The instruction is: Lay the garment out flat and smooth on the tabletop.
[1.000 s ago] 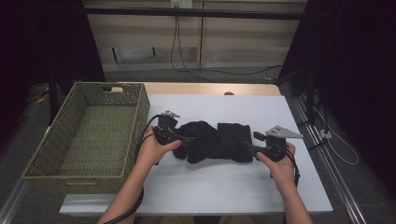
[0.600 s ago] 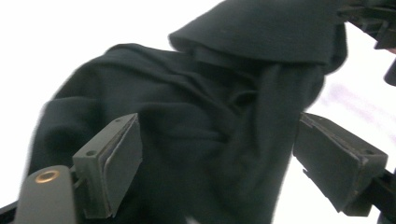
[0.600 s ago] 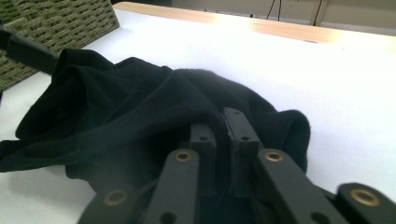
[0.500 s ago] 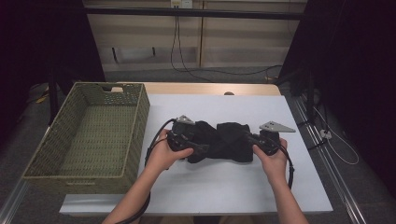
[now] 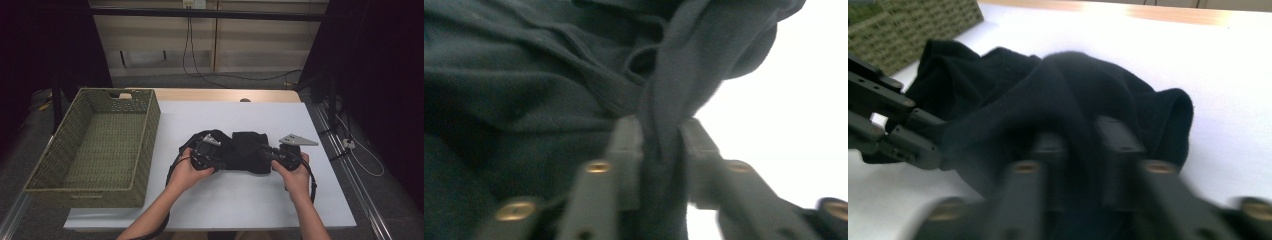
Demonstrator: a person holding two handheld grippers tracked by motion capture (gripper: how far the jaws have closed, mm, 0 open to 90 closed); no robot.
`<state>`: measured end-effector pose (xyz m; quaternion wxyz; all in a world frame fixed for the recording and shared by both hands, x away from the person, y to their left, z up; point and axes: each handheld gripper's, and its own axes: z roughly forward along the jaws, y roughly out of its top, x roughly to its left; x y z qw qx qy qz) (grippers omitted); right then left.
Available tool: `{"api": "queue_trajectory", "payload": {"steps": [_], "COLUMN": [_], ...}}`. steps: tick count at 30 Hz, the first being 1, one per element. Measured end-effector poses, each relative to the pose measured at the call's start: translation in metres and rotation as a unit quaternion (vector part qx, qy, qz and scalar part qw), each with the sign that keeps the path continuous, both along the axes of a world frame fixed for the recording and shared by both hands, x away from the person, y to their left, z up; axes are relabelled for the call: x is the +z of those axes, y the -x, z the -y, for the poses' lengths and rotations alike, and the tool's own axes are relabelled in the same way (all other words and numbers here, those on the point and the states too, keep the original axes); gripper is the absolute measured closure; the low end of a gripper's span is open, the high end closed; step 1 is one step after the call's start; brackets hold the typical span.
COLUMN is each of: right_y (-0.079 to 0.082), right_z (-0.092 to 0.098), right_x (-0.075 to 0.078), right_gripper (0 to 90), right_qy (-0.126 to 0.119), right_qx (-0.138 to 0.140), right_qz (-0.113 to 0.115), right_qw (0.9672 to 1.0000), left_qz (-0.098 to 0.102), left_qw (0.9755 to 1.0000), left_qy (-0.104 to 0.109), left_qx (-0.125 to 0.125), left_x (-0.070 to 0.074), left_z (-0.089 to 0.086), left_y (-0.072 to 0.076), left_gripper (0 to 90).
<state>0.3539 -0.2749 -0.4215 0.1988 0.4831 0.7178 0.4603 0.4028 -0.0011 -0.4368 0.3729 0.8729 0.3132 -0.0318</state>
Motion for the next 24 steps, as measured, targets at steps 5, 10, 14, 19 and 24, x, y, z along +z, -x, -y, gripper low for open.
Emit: {"api": "queue_trajectory", "payload": {"steps": [5,10,14,19,24], "right_y": [-0.001,-0.009,-0.016,-0.009,0.009], "right_z": [-0.013,-0.03,-0.03,-0.006,0.035], "right_x": [0.012,0.021,0.018,0.019,0.018], "right_gripper": [33.3,45.9,83.6,84.9,84.9], "right_qy": [0.01,0.035,0.03,0.015,-0.005], "right_qx": [0.008,0.014,0.013,-0.026,-0.072], "right_qz": [0.016,0.026,0.025,0.032,0.029], "right_qw": [0.9998,0.999,0.9992,0.999,0.997], "left_qz": [0.004,0.004,-0.005,-0.013,-0.005], "left_qw": [0.9999,0.9999,0.9998,0.9998,0.9987], "left_qy": [-0.003,-0.003,-0.012,-0.015,-0.013], "left_qx": [-0.014,-0.014,-0.018,0.007,0.049], "left_x": [0.004,0.004,0.004,0.005,0.01], "left_z": [0.0,-0.001,-0.005,-0.021,-0.041], "left_y": [0.003,0.004,0.003,-0.004,-0.012], "left_gripper": [80.5,80.3,81.5,82.3,82.6]}}
